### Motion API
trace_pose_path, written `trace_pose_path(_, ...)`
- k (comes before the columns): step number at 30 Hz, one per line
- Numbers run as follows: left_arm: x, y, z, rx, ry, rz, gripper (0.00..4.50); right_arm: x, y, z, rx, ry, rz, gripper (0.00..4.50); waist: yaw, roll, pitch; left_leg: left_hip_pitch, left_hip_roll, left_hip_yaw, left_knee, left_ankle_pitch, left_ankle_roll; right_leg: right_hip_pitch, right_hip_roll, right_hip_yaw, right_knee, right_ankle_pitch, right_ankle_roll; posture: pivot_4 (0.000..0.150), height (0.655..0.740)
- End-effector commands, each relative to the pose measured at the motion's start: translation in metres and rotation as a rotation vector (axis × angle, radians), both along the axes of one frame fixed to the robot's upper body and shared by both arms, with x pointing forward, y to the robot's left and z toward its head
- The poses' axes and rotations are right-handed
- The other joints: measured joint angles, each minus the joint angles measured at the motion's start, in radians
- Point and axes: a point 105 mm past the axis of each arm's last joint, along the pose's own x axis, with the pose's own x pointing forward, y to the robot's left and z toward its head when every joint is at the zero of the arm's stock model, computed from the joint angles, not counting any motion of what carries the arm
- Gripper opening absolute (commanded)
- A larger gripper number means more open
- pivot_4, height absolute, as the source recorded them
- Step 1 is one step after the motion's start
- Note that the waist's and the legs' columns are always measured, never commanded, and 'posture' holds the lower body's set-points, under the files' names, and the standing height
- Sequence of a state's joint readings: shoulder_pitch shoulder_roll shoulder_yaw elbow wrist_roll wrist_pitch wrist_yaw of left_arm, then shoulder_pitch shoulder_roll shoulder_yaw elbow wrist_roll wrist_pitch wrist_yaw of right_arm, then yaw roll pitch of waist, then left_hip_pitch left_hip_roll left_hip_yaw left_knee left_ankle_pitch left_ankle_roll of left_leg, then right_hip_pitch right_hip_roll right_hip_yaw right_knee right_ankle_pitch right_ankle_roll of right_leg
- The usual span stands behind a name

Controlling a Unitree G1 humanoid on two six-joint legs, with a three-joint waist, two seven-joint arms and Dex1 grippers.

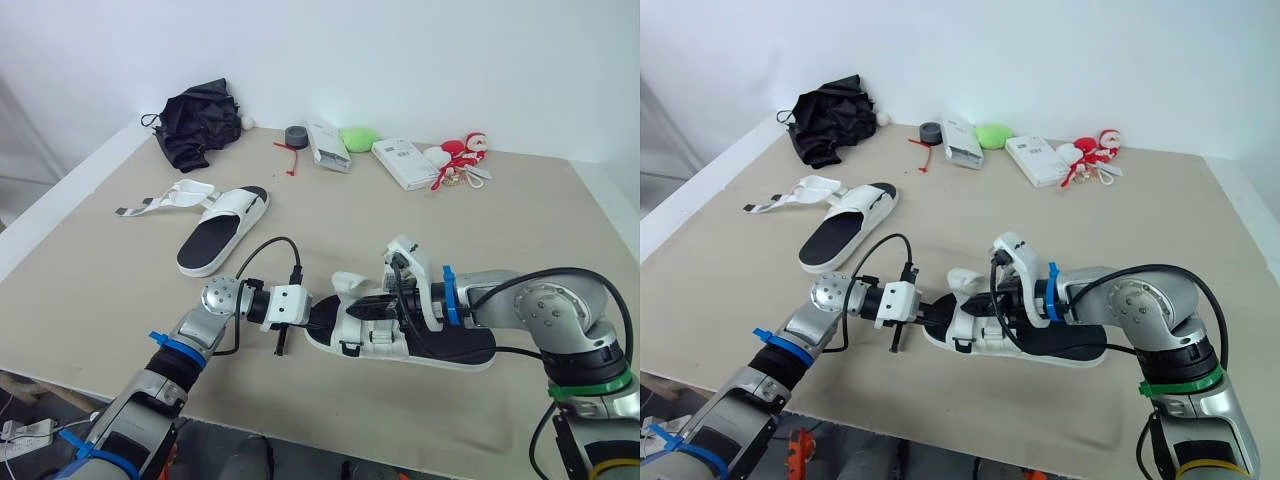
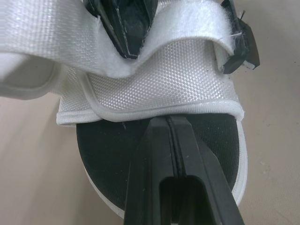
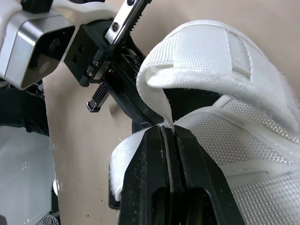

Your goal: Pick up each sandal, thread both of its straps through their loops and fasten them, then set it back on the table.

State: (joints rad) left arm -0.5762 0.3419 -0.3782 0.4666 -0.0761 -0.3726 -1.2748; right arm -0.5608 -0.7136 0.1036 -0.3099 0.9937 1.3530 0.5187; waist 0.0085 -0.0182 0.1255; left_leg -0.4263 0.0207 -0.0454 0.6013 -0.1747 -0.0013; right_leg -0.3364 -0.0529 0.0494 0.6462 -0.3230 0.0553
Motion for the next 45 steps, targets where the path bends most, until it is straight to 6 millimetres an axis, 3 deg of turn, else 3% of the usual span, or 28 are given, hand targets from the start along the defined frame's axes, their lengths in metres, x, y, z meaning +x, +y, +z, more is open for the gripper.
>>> trace_pose_path(1, -0.019, 0.016, -0.060, 0.222, 0.169, -0.008, 0.00, -0.006, 0.003, -0.006, -0.044, -0.029, 0.040, 0.17, 0.000, 0.000, 0.000, 0.000, 0.000, 0.000, 0.000, 0.000, 0.000, 0.000, 0.000, 0.000, 0.000, 0.000, 0.000, 0.150, 0.7380)
trace_pose_path(8, -0.018, 0.016, -0.059, 0.223, 0.168, -0.010, 0.00, -0.005, 0.004, -0.006, -0.059, -0.078, 0.060, 0.17, 0.000, 0.000, 0.000, 0.000, 0.000, 0.000, 0.000, 0.000, 0.000, 0.000, 0.000, 0.000, 0.000, 0.000, 0.000, 0.150, 0.7380)
trace_pose_path(16, -0.017, 0.019, -0.059, 0.227, 0.168, -0.005, 0.00, -0.028, 0.009, 0.000, 0.031, -0.023, 0.167, 0.17, 0.000, -0.001, 0.001, 0.000, 0.000, 0.000, 0.000, 0.000, 0.000, 0.000, 0.000, -0.001, 0.000, 0.000, 0.000, 0.150, 0.7380)
trace_pose_path(19, -0.017, 0.019, -0.059, 0.226, 0.167, -0.004, 0.00, -0.033, 0.010, -0.004, 0.016, -0.016, 0.185, 0.91, 0.000, -0.001, 0.001, 0.000, 0.000, 0.000, 0.000, 0.000, 0.000, 0.000, 0.000, -0.001, 0.000, 0.000, 0.000, 0.150, 0.7380)
trace_pose_path(25, -0.017, 0.018, -0.059, 0.226, 0.167, -0.005, 0.00, -0.029, 0.005, -0.007, -0.009, -0.019, 0.160, 3.88, 0.000, -0.002, 0.001, 0.000, 0.000, 0.000, 0.000, 0.000, 0.000, 0.000, 0.000, -0.001, 0.000, 0.000, 0.000, 0.150, 0.7380)
trace_pose_path(27, -0.017, 0.018, -0.059, 0.227, 0.167, -0.006, 0.00, -0.023, 0.002, 0.007, 0.022, -0.028, 0.145, 4.37, 0.000, -0.002, 0.001, 0.000, 0.000, 0.000, 0.000, 0.000, -0.001, 0.000, 0.000, -0.001, 0.000, 0.000, 0.000, 0.150, 0.7380)
trace_pose_path(32, -0.017, 0.017, -0.060, 0.226, 0.167, -0.007, 0.00, -0.020, -0.017, 0.055, 0.176, -0.083, 0.118, 4.37, 0.000, -0.002, 0.004, 0.000, 0.000, -0.001, 0.000, 0.001, -0.002, 0.000, 0.000, -0.001, 0.000, 0.001, -0.001, 0.150, 0.7380)
trace_pose_path(34, -0.017, 0.017, -0.060, 0.226, 0.168, -0.007, 0.00, -0.035, -0.023, 0.070, 0.231, -0.104, 0.156, 4.37, 0.001, -0.002, 0.004, 0.000, 0.000, 0.000, 0.000, 0.001, -0.002, 0.001, -0.001, -0.001, 0.000, 0.000, -0.001, 0.150, 0.7380)
trace_pose_path(36, -0.018, 0.017, -0.061, 0.227, 0.168, -0.009, 0.00, -0.055, -0.025, 0.073, 0.240, -0.101, 0.211, 4.37, 0.001, -0.002, 0.004, 0.000, 0.000, 0.000, 0.000, 0.001, -0.002, 0.001, -0.001, -0.001, 0.000, 0.000, 0.000, 0.150, 0.7380)
trace_pose_path(40, -0.018, 0.017, -0.061, 0.227, 0.168, -0.013, 0.00, -0.094, -0.022, 0.037, 0.138, 0.006, 0.237, 4.37, 0.004, -0.002, 0.004, -0.001, 0.000, 0.000, 0.000, 0.001, -0.002, 0.003, 0.000, -0.004, 0.000, 0.000, 0.000, 0.150, 0.7380)
trace_pose_path(42, -0.018, 0.017, -0.061, 0.230, 0.167, -0.018, 0.00, -0.102, -0.019, 0.013, 0.080, 0.049, 0.193, 4.37, 0.003, -0.002, 0.004, -0.001, 0.000, 0.000, 0.000, 0.001, -0.002, 0.002, 0.000, -0.004, 0.000, 0.000, 0.000, 0.150, 0.7380)
trace_pose_path(45, -0.018, 0.016, -0.061, 0.233, 0.165, -0.030, 0.00, -0.102, -0.014, -0.002, 0.042, 0.035, 0.143, 4.37, 0.001, -0.002, 0.006, 0.000, 0.000, 0.000, 0.001, 0.001, -0.002, 0.001, 0.000, -0.003, 0.000, -0.001, 0.001, 0.150, 0.7380)
